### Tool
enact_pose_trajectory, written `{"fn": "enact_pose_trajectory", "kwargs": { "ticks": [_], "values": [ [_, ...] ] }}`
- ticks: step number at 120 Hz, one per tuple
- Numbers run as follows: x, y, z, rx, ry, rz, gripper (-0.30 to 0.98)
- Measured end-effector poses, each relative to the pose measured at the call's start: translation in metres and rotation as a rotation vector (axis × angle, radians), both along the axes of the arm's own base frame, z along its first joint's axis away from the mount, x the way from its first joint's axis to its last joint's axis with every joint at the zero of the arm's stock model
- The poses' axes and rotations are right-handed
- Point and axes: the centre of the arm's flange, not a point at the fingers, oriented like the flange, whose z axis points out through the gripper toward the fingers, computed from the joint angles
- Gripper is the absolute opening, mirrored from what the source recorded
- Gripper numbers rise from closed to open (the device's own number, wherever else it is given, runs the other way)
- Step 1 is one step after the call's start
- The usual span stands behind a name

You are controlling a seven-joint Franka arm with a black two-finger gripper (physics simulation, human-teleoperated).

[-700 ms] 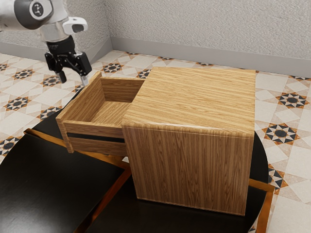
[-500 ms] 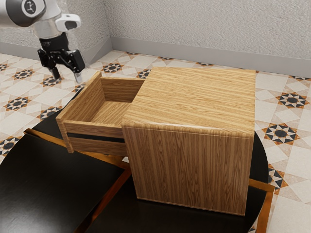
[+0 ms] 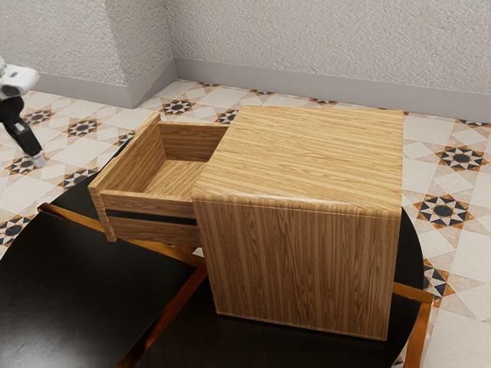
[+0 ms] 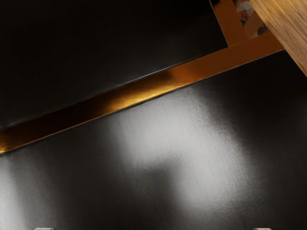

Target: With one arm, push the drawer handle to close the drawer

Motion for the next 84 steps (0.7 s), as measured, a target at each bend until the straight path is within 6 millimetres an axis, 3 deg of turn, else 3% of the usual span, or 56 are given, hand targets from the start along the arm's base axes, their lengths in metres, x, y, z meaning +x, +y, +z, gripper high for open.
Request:
{"fn": "enact_pose_trajectory", "kwargs": {
  "ticks": [15, 32, 46, 59, 84],
  "values": [
    [0.033, 0.007, -0.025, 0.058, -0.058, -0.145, 0.39],
    [0.04, -0.011, -0.016, 0.083, -0.083, -0.298, 0.29],
    [0.038, -0.009, -0.016, 0.075, -0.089, -0.396, 0.25],
    [0.057, -0.024, -0.023, 0.092, -0.104, -0.528, 0.24],
    [0.09, -0.029, -0.035, 0.156, -0.135, -0.694, 0.24]
  ]
}}
